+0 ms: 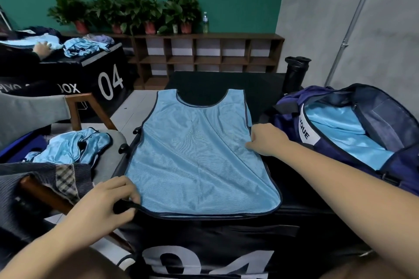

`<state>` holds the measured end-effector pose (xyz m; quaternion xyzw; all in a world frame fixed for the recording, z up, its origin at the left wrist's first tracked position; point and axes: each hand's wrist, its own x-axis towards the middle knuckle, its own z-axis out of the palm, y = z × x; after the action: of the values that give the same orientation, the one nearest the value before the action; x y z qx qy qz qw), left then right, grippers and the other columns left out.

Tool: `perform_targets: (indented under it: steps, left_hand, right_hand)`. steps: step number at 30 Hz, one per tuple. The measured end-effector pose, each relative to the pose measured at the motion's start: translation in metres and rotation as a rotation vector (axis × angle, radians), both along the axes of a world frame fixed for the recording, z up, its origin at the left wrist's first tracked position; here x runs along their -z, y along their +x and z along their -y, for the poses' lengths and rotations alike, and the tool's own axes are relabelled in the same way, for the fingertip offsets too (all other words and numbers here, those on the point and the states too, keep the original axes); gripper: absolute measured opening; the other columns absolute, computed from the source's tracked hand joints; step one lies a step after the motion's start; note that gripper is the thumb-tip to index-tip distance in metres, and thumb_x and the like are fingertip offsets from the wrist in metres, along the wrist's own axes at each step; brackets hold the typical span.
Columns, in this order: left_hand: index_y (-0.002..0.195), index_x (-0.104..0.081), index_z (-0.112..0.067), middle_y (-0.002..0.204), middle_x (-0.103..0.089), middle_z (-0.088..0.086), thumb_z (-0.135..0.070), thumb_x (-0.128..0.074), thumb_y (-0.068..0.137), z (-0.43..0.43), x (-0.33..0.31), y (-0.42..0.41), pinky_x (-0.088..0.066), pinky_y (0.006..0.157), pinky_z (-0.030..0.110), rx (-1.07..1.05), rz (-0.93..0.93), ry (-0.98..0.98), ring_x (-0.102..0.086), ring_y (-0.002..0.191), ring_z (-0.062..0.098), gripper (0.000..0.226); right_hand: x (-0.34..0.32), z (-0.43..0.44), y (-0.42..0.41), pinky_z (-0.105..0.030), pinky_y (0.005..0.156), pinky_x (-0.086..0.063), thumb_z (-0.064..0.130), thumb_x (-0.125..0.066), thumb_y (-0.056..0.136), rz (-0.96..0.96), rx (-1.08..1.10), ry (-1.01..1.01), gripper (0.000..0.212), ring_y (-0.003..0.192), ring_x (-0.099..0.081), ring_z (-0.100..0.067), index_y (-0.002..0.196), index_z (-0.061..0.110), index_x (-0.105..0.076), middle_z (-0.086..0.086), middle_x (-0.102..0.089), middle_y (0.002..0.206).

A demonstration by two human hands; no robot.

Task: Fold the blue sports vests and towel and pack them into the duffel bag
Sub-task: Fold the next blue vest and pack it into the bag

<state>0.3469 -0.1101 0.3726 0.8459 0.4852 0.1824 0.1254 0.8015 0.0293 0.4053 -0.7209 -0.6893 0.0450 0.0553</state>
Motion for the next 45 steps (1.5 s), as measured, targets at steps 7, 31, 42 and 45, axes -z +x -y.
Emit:
perform_targets:
  steps: [7,31,42,45]
  left_hand:
    - [0.09,-0.067,-0.036,0.109,-0.066,-0.01,-0.034,-0.07,0.081,-0.004,0.0,0.003,-0.05,0.088,0.031,0.004,0.056,-0.072,-0.07,0.103,0.014,0.01]
    - [0.085,-0.073,-0.023,0.101,-0.067,-0.001,-0.006,-0.089,0.079,-0.011,0.009,0.006,-0.052,0.086,0.033,-0.054,0.196,-0.16,-0.071,0.092,0.019,0.024]
    - [0.103,-0.077,-0.029,0.103,-0.072,-0.004,-0.053,-0.091,0.078,-0.023,-0.02,0.005,-0.053,0.084,0.03,0.007,0.152,-0.307,-0.067,0.089,0.015,0.037]
    - [0.099,-0.077,-0.027,0.09,-0.076,-0.006,-0.056,-0.084,0.084,-0.045,-0.037,0.015,-0.054,0.079,0.034,-0.041,0.173,-0.312,-0.07,0.079,0.014,0.033]
  right_hand:
    - [0.001,-0.007,0.004,-0.037,0.065,-0.057,0.031,-0.071,0.081,-0.031,0.002,-0.048,0.017,0.08,-0.068,-0.025,0.083,0.016,-0.063,-0.001,-0.068,0.086]
    - [0.006,-0.03,0.011,-0.044,0.07,-0.062,0.017,-0.066,0.09,-0.33,0.134,-0.117,0.027,0.075,-0.073,-0.035,0.07,-0.002,-0.07,-0.011,-0.069,0.056]
    - [-0.019,-0.043,0.009,-0.032,0.056,-0.046,0.02,-0.063,0.088,-0.099,0.136,-0.039,0.015,0.069,-0.063,-0.027,0.078,0.01,-0.06,-0.007,-0.066,0.078]
    - [-0.034,-0.062,0.01,-0.034,0.061,-0.058,0.018,-0.057,0.086,-0.161,0.144,-0.011,0.021,0.058,-0.065,-0.027,0.07,0.007,-0.064,-0.005,-0.068,0.054]
